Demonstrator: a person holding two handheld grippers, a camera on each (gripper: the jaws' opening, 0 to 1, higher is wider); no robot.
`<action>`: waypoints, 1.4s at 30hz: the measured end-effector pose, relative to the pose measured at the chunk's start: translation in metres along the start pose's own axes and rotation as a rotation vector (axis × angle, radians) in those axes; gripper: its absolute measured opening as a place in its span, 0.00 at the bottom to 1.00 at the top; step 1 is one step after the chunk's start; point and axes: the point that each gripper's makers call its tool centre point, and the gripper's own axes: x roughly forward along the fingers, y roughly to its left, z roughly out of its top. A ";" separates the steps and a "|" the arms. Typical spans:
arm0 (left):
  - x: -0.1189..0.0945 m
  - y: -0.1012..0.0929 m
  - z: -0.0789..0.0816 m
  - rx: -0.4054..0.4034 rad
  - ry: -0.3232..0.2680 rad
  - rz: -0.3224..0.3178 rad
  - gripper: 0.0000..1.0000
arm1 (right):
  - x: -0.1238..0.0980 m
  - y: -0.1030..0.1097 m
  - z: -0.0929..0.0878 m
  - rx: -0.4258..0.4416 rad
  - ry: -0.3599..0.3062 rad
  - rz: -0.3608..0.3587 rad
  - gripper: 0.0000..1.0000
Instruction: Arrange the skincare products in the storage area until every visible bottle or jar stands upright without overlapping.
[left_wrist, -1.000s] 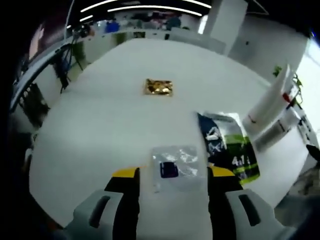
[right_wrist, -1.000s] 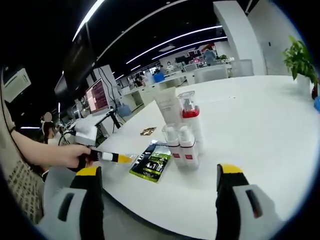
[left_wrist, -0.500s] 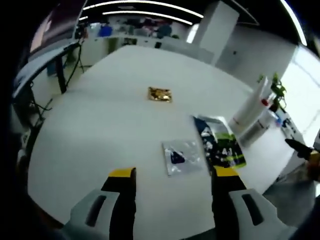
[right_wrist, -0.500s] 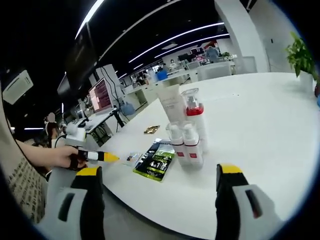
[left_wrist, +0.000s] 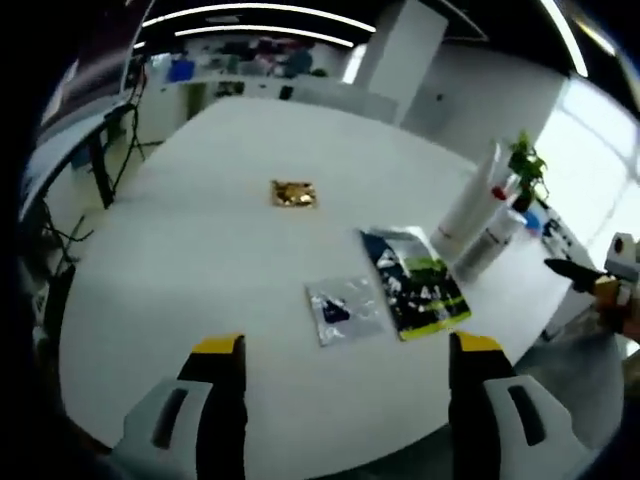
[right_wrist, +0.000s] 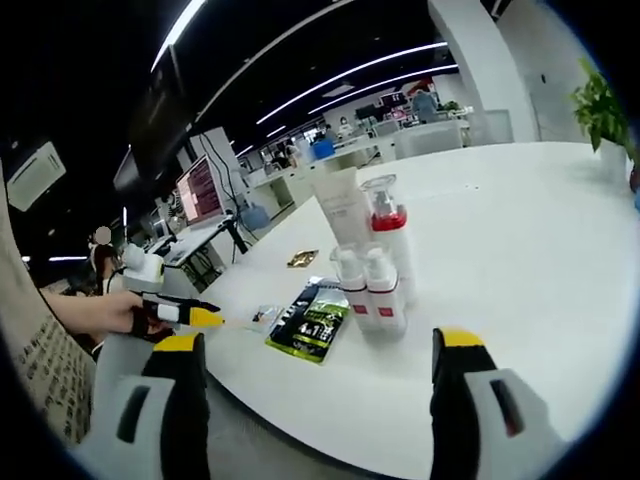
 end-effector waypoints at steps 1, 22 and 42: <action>0.000 0.000 -0.001 0.000 0.004 0.002 0.81 | 0.000 0.000 0.001 0.001 -0.003 -0.002 0.93; 0.029 0.007 0.012 0.047 0.082 -0.001 0.81 | -0.003 -0.011 0.001 0.044 -0.014 -0.058 0.93; 0.073 0.009 0.038 0.102 0.131 -0.027 0.80 | -0.005 -0.021 -0.001 0.081 -0.005 -0.112 0.92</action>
